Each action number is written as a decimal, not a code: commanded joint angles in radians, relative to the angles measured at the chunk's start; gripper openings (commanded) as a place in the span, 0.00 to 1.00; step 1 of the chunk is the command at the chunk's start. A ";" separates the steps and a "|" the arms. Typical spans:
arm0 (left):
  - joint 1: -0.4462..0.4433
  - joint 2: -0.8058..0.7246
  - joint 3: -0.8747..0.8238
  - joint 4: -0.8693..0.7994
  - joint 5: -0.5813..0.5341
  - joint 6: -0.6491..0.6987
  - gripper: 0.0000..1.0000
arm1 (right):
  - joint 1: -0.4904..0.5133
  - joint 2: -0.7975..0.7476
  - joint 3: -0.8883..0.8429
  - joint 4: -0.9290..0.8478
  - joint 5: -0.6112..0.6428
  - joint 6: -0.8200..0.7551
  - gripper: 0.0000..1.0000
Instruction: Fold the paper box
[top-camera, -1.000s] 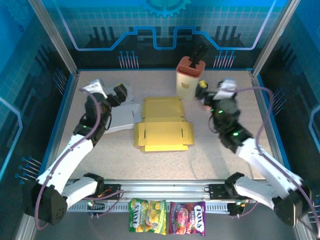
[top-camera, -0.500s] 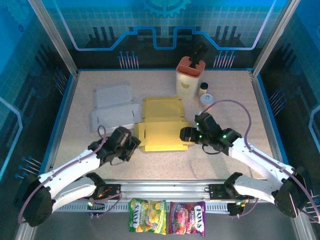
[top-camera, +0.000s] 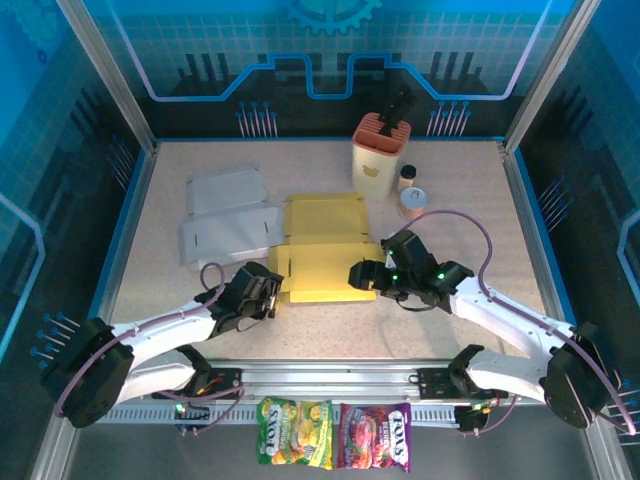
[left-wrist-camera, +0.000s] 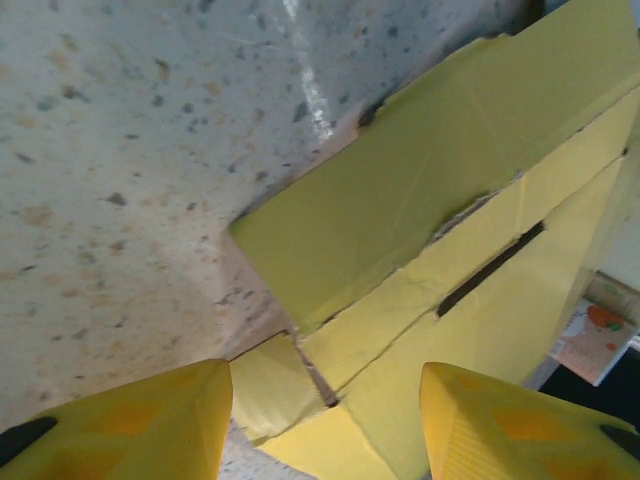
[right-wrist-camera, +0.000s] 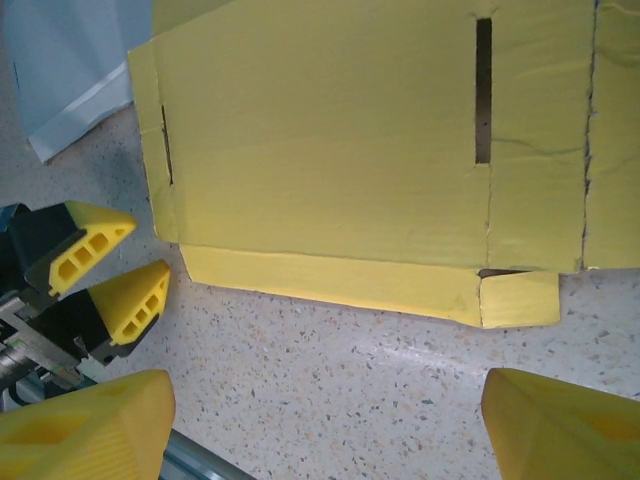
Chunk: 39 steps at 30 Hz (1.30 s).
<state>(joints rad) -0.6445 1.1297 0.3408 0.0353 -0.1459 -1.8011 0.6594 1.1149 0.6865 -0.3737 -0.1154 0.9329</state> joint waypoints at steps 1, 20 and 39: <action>-0.006 0.009 -0.020 0.064 -0.031 -0.032 0.52 | -0.004 -0.001 -0.017 0.016 -0.032 0.033 0.81; -0.005 0.148 -0.044 0.280 -0.082 -0.019 0.39 | -0.012 -0.016 -0.086 0.077 -0.064 0.138 0.80; -0.032 0.017 0.035 0.137 -0.066 0.009 0.03 | 0.266 -0.022 -0.252 0.462 0.240 0.729 0.72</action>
<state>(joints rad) -0.6621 1.1774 0.3363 0.2234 -0.2207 -1.7817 0.8528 1.1007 0.4667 -0.0547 -0.0517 1.4624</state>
